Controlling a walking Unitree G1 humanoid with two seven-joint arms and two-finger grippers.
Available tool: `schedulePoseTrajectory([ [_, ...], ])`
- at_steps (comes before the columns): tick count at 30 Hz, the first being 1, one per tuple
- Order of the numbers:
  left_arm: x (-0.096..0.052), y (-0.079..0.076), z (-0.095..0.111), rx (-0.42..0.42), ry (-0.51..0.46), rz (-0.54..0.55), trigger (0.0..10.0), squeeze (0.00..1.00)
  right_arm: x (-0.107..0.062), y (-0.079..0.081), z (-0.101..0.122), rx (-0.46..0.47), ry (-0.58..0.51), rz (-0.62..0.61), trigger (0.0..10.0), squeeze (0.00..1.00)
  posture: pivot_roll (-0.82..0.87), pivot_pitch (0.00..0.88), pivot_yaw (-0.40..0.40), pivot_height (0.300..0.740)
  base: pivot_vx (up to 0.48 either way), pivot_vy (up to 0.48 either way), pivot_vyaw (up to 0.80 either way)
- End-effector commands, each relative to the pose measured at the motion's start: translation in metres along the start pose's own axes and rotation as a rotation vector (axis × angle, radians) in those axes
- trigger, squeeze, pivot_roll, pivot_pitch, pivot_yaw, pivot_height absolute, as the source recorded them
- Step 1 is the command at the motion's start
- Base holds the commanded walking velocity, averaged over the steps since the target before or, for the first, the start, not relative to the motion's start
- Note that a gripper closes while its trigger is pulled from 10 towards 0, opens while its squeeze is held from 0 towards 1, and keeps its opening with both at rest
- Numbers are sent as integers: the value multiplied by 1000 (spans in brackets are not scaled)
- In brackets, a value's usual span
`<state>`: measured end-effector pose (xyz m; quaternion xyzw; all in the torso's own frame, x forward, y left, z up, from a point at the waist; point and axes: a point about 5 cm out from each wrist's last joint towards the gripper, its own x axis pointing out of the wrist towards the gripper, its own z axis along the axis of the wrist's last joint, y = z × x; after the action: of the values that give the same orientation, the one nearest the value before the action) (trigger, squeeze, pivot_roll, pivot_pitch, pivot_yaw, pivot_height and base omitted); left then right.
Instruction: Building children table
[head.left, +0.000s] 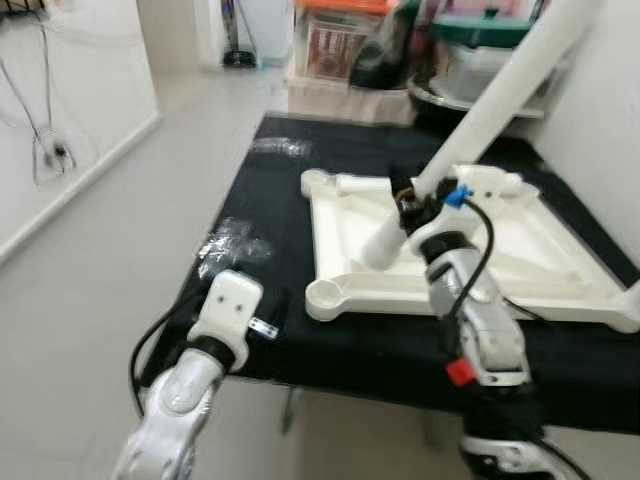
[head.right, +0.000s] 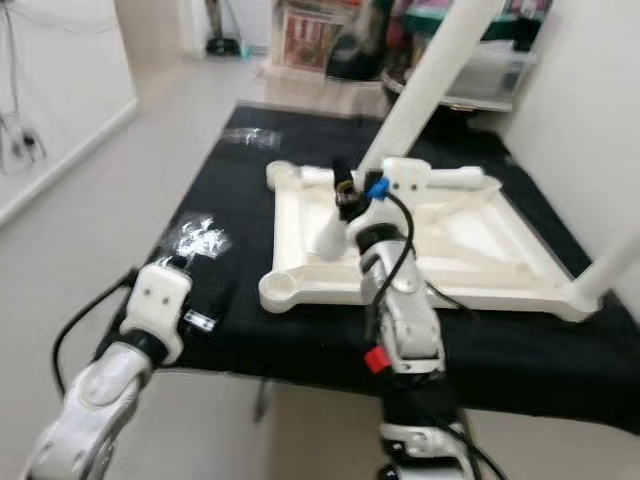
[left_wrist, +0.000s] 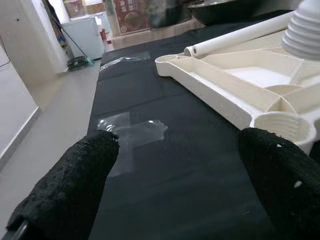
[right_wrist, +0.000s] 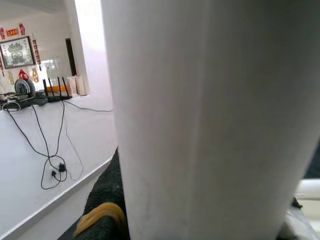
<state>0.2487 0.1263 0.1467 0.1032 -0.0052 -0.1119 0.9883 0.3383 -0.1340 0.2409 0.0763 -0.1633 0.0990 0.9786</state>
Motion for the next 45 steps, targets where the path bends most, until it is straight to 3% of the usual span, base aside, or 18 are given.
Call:
schedulePoseTrajectory([
  [1, -3, -8, 3, -14, -5, -15, 10000, 0, 4, -10, 5, -12, -16, -15, 10000, 0, 81, 38, -94, 740, 0, 0, 0],
  [13, -15, -13, 2, -40, 27, -2, 10000, 0, 28, -12, 8, -28, 12, 113, 10000, 0, 84, 111, -108, 740, 0, 0, 0],
  [17, -22, -18, 6, -73, 16, -28, 10000, 0, 52, -10, 13, -5, 59, 257, 10000, 0, 87, 141, -111, 740, 0, 0, 0],
  [22, -27, -22, 11, -93, 4, -47, 10000, 0, 66, -7, 14, 19, 116, 364, 10000, 0, 96, 169, -122, 740, 0, 0, 0],
  [24, -35, -26, 15, -103, 4, -61, 10000, 0, 74, -1, 15, 75, 169, 493, 10000, 0, 116, 206, -131, 740, 0, 0, 0],
  [30, -45, -28, 15, -117, 23, -70, 10000, 0, 77, 10, 24, 173, 174, 690, 10000, 0, 134, 234, -135, 740, 0, 0, 0],
  [32, -53, -28, 15, -134, 37, -70, 10000, 0, 74, 20, 30, 220, 172, 889, 10000, 0, 141, 254, -137, 740, 0, 0, 0],
  [33, -56, -28, 15, -140, 45, -67, 10000, 0, 70, 25, 30, 199, 181, 996, 10000, 0, 146, 268, -137, 740, 0, 0, 0],
  [34, -56, -28, 15, -140, 45, -67, 10000, 0, 70, 25, 30, 199, 181, 996, 10000, 0, 146, 268, -137, 740, 0, 0, 0],
  [38, -63, -28, 16, -152, 66, -60, 10000, 0, 64, 33, 31, 168, 188, 1221, 10000, 0, 152, 280, -135, 740, 0, 0, 0],
  [45, -69, -28, 16, -151, 83, -60, 10000, 0, 63, 29, 37, 135, 177, 1294, 10000, 0, 160, 287, -132, 740, 0, 0, 0],
])
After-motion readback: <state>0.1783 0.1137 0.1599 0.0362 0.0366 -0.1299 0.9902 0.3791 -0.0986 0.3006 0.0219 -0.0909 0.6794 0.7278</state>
